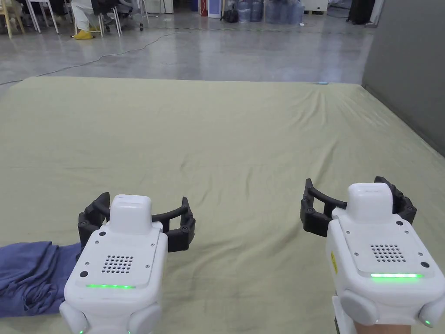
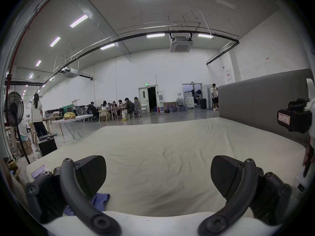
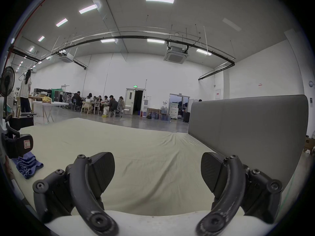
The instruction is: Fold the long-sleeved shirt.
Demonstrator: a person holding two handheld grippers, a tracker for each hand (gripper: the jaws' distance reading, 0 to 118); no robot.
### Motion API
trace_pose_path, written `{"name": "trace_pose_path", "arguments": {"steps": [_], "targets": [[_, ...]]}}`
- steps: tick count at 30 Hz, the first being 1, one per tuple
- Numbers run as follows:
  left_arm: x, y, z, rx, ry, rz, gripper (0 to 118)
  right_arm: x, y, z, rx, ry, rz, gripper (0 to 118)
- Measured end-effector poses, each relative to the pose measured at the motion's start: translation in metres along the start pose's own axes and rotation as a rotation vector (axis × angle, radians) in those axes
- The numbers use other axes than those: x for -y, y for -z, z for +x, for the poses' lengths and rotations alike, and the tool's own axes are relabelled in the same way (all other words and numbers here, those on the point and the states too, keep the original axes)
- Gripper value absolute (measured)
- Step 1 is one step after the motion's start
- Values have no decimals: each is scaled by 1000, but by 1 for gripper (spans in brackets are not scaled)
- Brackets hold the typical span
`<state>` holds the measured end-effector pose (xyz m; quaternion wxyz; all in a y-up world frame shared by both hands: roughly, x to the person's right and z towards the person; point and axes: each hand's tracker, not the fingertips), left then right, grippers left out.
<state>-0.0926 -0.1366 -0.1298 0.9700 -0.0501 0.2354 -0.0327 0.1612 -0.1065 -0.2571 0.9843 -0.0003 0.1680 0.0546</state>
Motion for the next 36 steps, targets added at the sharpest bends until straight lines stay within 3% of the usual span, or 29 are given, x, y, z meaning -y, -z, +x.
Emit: {"name": "trace_pose_path", "arguments": {"steps": [36], "targets": [[3, -12, 5, 25, -27, 5, 118, 6, -7, 5, 18, 15, -6, 103]]}}
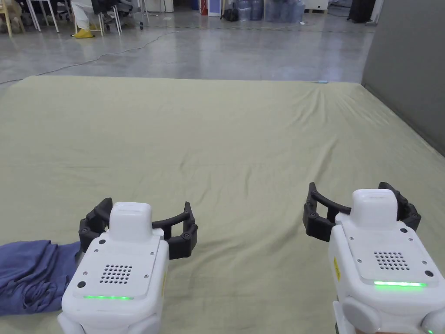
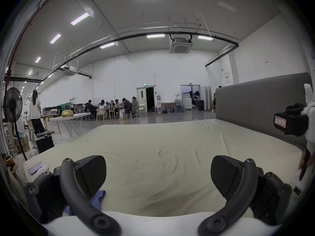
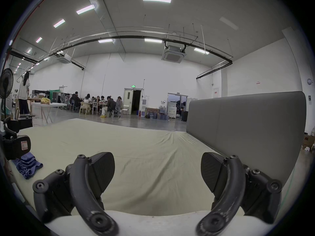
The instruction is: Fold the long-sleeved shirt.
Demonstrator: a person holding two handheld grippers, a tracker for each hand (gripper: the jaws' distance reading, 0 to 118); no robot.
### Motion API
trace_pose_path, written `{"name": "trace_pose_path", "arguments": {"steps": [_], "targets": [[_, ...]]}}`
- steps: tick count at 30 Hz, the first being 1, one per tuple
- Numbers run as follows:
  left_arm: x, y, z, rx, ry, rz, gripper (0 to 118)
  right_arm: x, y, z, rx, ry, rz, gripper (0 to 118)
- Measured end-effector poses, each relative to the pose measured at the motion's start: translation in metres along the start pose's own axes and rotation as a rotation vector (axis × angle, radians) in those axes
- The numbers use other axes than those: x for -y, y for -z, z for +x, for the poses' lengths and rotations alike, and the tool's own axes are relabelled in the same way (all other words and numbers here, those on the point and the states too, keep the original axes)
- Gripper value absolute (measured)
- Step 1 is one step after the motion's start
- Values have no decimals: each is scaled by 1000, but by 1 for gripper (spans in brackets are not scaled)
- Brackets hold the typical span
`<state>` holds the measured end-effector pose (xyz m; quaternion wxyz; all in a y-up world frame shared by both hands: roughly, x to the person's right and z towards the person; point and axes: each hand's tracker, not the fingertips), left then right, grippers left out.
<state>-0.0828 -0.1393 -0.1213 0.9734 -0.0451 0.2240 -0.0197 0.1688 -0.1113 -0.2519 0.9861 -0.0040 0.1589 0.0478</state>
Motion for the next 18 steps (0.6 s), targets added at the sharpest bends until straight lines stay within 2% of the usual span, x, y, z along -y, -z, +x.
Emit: {"name": "trace_pose_path", "arguments": {"steps": [18], "targets": [[2, 0, 1, 11, 9, -2, 118, 2, 1, -1, -4, -5, -7, 103]]}}
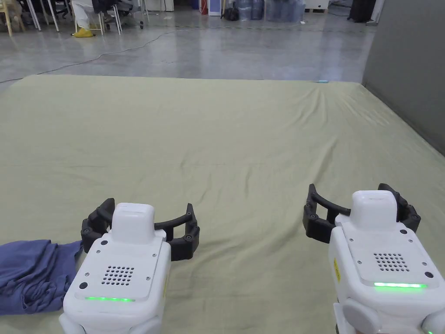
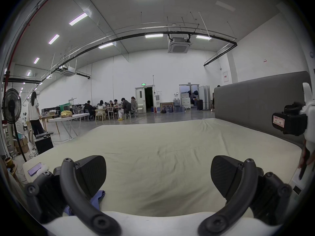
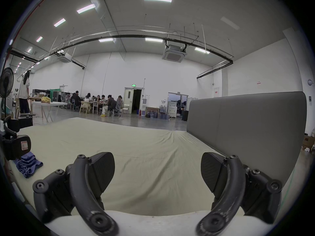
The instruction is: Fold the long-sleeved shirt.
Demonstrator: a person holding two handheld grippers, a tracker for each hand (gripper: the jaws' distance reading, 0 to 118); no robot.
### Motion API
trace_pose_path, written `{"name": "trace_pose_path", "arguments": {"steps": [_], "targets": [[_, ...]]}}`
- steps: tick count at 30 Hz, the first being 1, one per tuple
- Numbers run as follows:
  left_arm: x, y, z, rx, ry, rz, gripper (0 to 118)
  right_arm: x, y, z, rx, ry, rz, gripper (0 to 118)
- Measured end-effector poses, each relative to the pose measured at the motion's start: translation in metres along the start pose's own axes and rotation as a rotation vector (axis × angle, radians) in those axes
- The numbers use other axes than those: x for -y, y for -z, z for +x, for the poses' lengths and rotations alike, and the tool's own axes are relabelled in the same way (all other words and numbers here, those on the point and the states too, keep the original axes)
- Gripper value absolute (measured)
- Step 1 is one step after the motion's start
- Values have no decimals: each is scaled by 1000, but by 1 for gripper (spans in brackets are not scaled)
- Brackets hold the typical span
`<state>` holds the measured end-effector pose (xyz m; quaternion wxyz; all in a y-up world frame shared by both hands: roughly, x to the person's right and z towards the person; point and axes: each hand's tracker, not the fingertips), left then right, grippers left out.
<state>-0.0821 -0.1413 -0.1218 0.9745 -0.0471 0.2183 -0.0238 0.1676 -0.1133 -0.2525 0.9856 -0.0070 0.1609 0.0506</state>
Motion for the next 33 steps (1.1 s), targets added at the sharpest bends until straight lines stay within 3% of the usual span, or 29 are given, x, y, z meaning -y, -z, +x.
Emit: {"name": "trace_pose_path", "arguments": {"steps": [5, 10, 14, 17, 23, 27, 33], "targets": [[1, 0, 0, 0, -2, 2, 118, 0, 0, 1, 5, 7, -13, 104], [1, 0, -1, 2, -2, -1, 117, -15, 5, 7, -85, 167, -178, 104], [1, 0, -1, -1, -3, -2, 118, -32, 13, 6, 55, 291, -358, 104], [1, 0, 0, -1, -5, -2, 118, -29, 19, 9, 45, 375, -376, 104], [1, 0, 0, 0, 5, -4, 118, -24, 22, 6, 49, 366, -334, 104], [1, 0, 0, 1, 4, -3, 117, -30, 20, 1, 74, 281, -317, 104], [1, -1, 0, 1, 8, 1, 118, -31, 18, -1, 101, 225, -316, 104]]}}
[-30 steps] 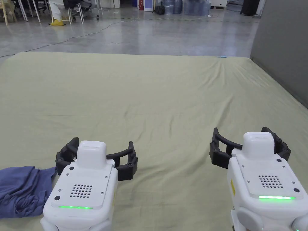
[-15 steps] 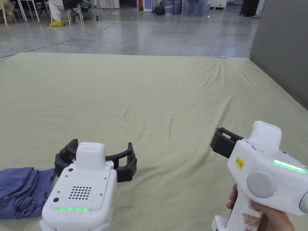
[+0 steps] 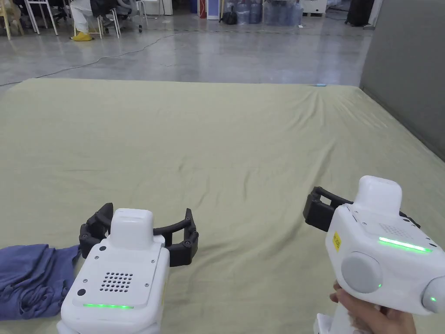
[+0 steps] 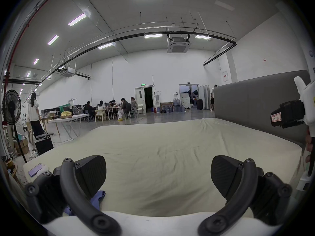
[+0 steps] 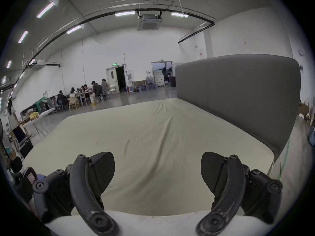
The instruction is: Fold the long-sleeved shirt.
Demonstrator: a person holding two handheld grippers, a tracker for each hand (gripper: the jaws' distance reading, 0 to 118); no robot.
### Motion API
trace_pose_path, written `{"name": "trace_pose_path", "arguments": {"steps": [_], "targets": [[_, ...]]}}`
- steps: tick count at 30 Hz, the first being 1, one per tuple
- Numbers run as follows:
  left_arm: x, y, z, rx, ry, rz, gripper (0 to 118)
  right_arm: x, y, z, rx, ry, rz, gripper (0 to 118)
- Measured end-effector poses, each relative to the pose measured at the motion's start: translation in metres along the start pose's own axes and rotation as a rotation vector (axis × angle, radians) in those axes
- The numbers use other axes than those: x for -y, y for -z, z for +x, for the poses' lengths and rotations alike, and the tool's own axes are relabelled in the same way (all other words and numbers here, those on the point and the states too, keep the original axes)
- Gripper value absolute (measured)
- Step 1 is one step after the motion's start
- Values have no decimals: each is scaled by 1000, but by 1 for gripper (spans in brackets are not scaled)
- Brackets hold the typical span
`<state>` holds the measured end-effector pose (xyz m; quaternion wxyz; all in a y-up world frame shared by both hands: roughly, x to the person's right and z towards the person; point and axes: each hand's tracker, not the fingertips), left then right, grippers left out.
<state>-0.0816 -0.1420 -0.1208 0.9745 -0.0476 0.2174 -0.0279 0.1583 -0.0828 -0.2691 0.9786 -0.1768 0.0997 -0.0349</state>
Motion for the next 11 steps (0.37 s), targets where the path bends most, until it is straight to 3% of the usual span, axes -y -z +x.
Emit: {"name": "trace_pose_path", "arguments": {"steps": [4, 6, 8, 9, 10, 11], "targets": [[0, 0, 0, -2, -9, 1, 117, 3, -14, 4, -115, -45, 76, 104], [-1, -1, 0, -4, -9, 0, 118, 8, -16, 3, -136, -68, 190, 104], [-1, -1, 0, -7, -9, 2, 118, 21, -6, 0, -132, -221, 287, 104], [-1, 0, 0, -7, -10, 2, 118, 23, -4, -2, -100, -278, 263, 104], [-2, 0, -1, -8, -10, 1, 118, 25, -4, -5, -75, -306, 206, 104], [-2, 0, -1, -7, -8, 1, 118, 27, -5, -3, -122, -288, 181, 104]]}}
